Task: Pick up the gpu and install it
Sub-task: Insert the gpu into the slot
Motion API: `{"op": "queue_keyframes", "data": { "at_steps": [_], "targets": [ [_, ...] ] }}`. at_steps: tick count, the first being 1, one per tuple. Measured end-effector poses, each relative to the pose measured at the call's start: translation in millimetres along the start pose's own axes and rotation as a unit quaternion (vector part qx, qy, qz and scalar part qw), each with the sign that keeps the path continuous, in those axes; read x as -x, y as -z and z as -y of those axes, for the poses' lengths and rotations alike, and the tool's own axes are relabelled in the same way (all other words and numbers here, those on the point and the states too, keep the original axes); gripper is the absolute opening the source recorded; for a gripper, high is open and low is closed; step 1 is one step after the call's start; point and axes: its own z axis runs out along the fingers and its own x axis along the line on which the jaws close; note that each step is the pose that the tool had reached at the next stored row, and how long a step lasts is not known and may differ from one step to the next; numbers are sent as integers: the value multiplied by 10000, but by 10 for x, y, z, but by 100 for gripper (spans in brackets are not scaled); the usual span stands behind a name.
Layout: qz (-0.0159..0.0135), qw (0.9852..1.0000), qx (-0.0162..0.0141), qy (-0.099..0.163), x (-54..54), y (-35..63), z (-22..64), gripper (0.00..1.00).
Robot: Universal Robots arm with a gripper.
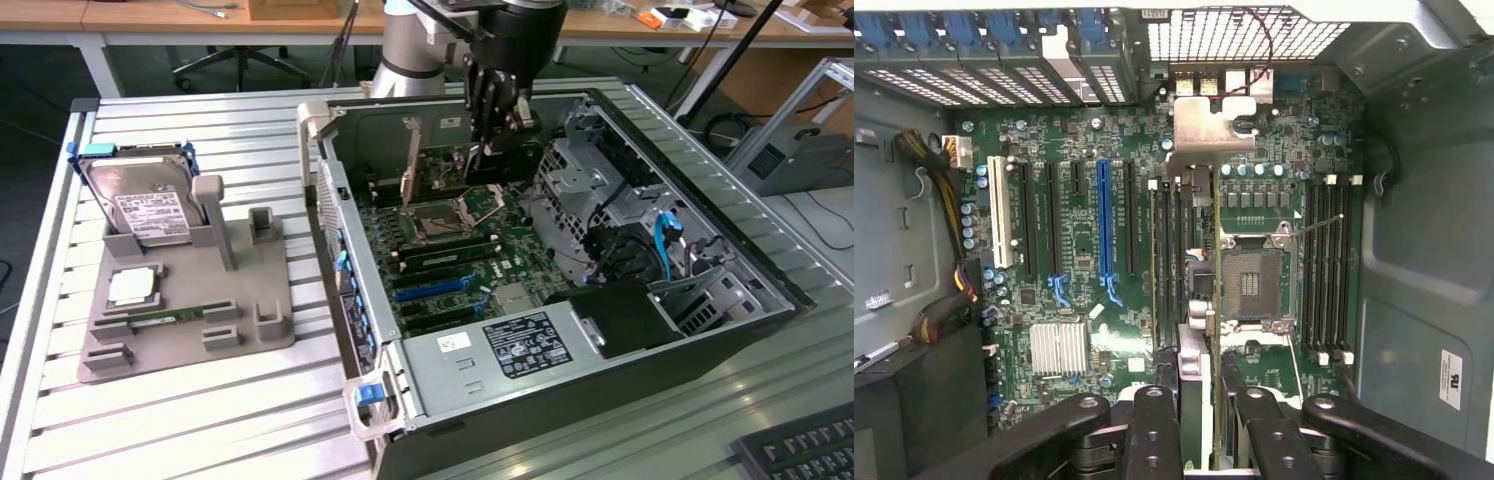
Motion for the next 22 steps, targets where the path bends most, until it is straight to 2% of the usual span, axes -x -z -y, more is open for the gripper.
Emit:
{"op": "queue_keyframes", "data": {
  "at_steps": [22],
  "targets": [
    [-1, 10000, 0, 0, -57, -26, -1, 27]
  ]
}}
